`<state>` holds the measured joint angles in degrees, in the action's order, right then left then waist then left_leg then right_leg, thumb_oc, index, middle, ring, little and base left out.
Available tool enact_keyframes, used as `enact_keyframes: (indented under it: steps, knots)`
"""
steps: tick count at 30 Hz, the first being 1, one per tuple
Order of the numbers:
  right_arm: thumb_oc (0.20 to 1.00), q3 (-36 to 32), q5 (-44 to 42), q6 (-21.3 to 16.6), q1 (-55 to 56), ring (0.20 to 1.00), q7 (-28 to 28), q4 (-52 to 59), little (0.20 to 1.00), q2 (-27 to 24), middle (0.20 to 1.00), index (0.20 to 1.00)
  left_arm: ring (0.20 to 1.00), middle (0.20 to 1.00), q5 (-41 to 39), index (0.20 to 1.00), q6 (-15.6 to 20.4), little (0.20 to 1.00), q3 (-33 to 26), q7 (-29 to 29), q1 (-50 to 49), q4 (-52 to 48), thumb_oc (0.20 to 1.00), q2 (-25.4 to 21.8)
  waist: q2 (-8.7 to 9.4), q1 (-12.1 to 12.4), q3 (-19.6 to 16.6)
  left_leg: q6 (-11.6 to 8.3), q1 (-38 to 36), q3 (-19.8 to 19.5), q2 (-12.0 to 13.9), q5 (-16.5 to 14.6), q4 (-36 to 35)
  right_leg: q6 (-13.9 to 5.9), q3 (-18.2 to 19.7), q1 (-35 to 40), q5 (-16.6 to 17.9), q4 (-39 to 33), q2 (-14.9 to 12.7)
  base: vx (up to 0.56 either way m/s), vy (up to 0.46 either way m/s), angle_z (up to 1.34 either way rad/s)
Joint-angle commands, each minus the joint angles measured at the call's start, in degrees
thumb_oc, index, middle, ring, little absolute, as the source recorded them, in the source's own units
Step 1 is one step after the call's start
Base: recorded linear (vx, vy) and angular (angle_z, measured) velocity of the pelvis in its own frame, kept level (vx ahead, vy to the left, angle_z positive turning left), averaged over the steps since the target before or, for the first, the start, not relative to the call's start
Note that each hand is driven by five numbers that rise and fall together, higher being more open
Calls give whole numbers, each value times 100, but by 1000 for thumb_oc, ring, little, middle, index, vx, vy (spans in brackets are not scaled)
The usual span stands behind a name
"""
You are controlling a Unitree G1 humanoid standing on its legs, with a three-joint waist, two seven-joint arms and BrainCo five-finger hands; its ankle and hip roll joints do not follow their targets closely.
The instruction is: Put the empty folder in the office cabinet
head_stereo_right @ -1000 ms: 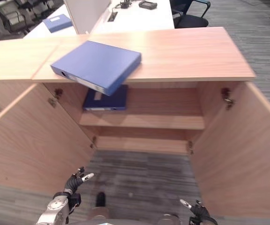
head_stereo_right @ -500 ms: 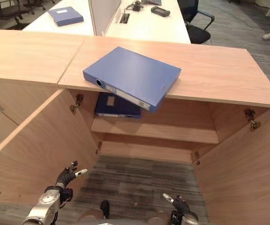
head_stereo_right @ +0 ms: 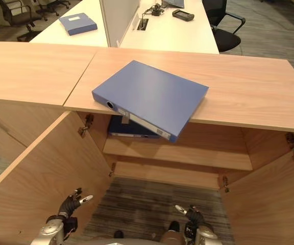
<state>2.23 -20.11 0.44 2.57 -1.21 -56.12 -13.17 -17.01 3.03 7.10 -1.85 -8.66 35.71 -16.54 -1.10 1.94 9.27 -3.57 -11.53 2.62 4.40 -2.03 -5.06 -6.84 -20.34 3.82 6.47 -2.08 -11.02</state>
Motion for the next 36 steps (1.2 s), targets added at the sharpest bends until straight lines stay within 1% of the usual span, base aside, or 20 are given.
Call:
enact_keyframes:
  steps: [1, 5, 11, 12, 14, 16, 18, 19, 20, 21, 22, 24, 25, 27, 29, 31, 32, 33, 34, 36]
  knots:
    - [1000, -47, 42, -110, -57, 1000, 1, 240, 1000, -51, 1000, 1000, 1000, 1000, 55, 1000, 268, 1000, -17, -64, 372, -187, 1000, -116, 15, 46, 72, -343, 258, 213, 401, -10, 50, -527, -54, 134, -338, 391, -503, 5, -100, 0]
    - [1000, -5, 93, -136, -38, 1000, -3, 206, 1000, -138, 1000, 1000, 1000, 1000, -2, 1000, 280, 1000, -53, -82, 315, -150, 1000, 5, -78, 32, 32, -532, 251, 272, 593, 86, 48, -495, -148, 382, -356, -51, -341, 1, -144, 1]
    - [1000, 66, 160, -153, -47, 1000, 24, 217, 1000, -208, 1000, 1000, 1000, 1000, -26, 1000, 286, 1000, -46, -86, 287, -108, 1000, 68, -176, 0, 64, -686, 276, 320, 769, 197, 76, -428, -197, 468, -428, -161, -204, -11, -106, -3]
    - [1000, 114, 190, -165, -43, 1000, 47, 274, 1000, -246, 1000, 1000, 1000, 1000, -29, 1000, 284, 1000, -56, -76, 280, -120, 1000, 80, -210, -12, 88, -752, 297, 355, 867, 240, 155, -382, -197, 486, -503, -195, -131, -34, -148, -3]
    - [1000, 196, 232, -174, -67, 1000, 67, 315, 1000, -296, 1000, 1000, 1000, 1000, -65, 1000, 286, 1000, -67, -71, 282, -136, 1000, 88, -233, -18, 155, -796, 432, 340, 974, 205, 518, -311, -186, 482, -574, -224, -39, -55, -147, -8]
    - [1000, 286, 272, -192, -110, 1000, 90, 345, 1000, -371, 1000, 1000, 1000, 1000, -118, 1000, 288, 1000, -59, -76, 315, -196, 1000, 92, -238, 7, 306, -855, 749, 235, 1042, 361, 1136, -235, -216, 508, -617, -284, 13, -93, -107, -18]
    - [1000, 292, 270, -186, -178, 1000, 74, 316, 1000, -449, 1000, 1000, 1000, 1000, -136, 1000, 282, 1000, -9, -51, 383, -182, 1000, 140, -198, 3, 446, -887, 1064, 266, 962, 527, 1769, -171, -383, 579, -702, -292, -25, -76, -94, -15]
    - [1000, 291, 269, -187, -182, 1000, 74, 314, 1000, -449, 1000, 1000, 1000, 1000, -136, 1000, 283, 1000, -9, -51, 387, -179, 1000, 140, -197, -7, 448, -885, 1084, 252, 959, 516, 1795, -173, -394, 581, -703, -292, -28, -17, -109, -11]
    - [1000, 281, 267, -177, -234, 1000, 59, 308, 1000, -485, 1000, 1000, 1000, 1000, -133, 1000, 276, 1000, 18, -49, 421, -154, 1000, 156, -123, 52, 513, -794, 1264, 83, 567, 292, 2070, -146, -343, 614, -714, -292, -42, -3, -60, 6]
    - [1000, 279, 267, -177, -238, 1000, 60, 308, 1000, -483, 1000, 1000, 1000, 1000, -133, 1000, 276, 1000, 18, -49, 426, -154, 1000, 154, -106, 43, 494, -780, 1294, 78, 542, 321, 2055, -152, -354, 585, -698, -292, -65, 14, -119, 17]
    - [1000, 270, 259, -177, -269, 1000, 60, 291, 1000, -492, 1000, 1000, 1000, 1000, -126, 1000, 281, 1000, 42, -32, 436, -164, 1000, 156, -28, 84, 483, -668, 1441, -7, 198, -1, 2077, -130, -309, 561, -691, -292, -68, 8, -63, 7]
    - [1000, 270, 286, -166, -302, 1000, 37, 267, 1000, -474, 1000, 1000, 1000, 1000, -95, 1000, 263, 1000, 81, -4, 431, -190, 1000, 143, 65, 99, 423, -499, 1605, 96, -159, -253, 1923, -140, -320, 448, -645, -292, -69, 26, -41, -17]
    - [1000, 275, 304, -161, -319, 1000, 35, 263, 1000, -469, 1000, 1000, 1000, 1000, -91, 1000, 261, 1000, 97, 9, 431, -203, 1000, 136, 92, 115, 418, -486, 1714, 188, -164, -257, 1986, -150, -298, 444, -640, -292, -78, 69, 40, -23]
    - [1000, 274, 330, -164, -298, 1000, 61, 257, 1000, -423, 1000, 1000, 1000, 1000, -50, 1000, 228, 1000, 89, 76, 375, -209, 1000, 112, 60, 118, 282, -313, 1387, 417, -107, -303, 1553, -173, -279, 480, -666, -292, 41, 155, 93, -14]
    - [1000, 281, 321, -167, -258, 1000, 60, 259, 1000, -371, 1000, 1000, 1000, 1000, -27, 1000, 213, 1000, 117, 90, 361, -204, 1000, 69, 104, 132, 256, -259, 1251, 396, -125, -264, 1405, -153, -244, 540, -660, -197, 57, 127, 68, -26]
    - [1000, 335, 294, -147, -373, 1000, 70, 273, 1000, -243, 1000, 1000, 1000, 1000, -14, 1000, 179, 1000, 117, 70, 425, -294, 1000, -84, 163, 151, 274, -136, 1090, 501, -34, -243, 1128, -188, -181, 195, -749, 438, 71, 5, 57, -32]
    - [1000, 353, 312, -151, -397, 1000, 79, 265, 1000, -222, 1000, 1000, 1000, 1000, -20, 1000, 184, 1000, 78, 77, 425, -332, 1000, -128, 162, 253, 263, -80, 1039, 602, -11, -256, 1041, -260, -283, 54, -799, 723, 8, 7, 41, -26]
    - [1000, 389, 349, -146, -417, 1000, 95, 256, 1000, -199, 1000, 1000, 1000, 1000, 0, 1000, 182, 1000, 61, 89, 429, -341, 1000, -163, 146, 336, 256, -29, 958, 668, 13, -287, 949, -359, -495, -81, -738, 1029, -103, 72, 123, -65]
    - [1000, 459, 478, -92, -475, 1000, 145, 257, 1000, -154, 1000, 1000, 1000, 1000, 37, 1000, 160, 1000, 16, 51, 434, -343, 1000, -202, 89, 326, 364, 112, 691, 716, -2, -299, 745, -727, -709, -518, -242, 2023, -447, 58, 107, -60]
    - [1000, 371, 450, -49, -533, 1000, 139, 235, 1000, -76, 1000, 1000, 1000, 1000, 42, 1000, 175, 1000, -61, -1, 430, -276, 1000, -213, -36, 228, 460, 132, 529, 638, 104, -259, 667, -816, -389, -871, 74, 2519, -562, 29, -4, -31]
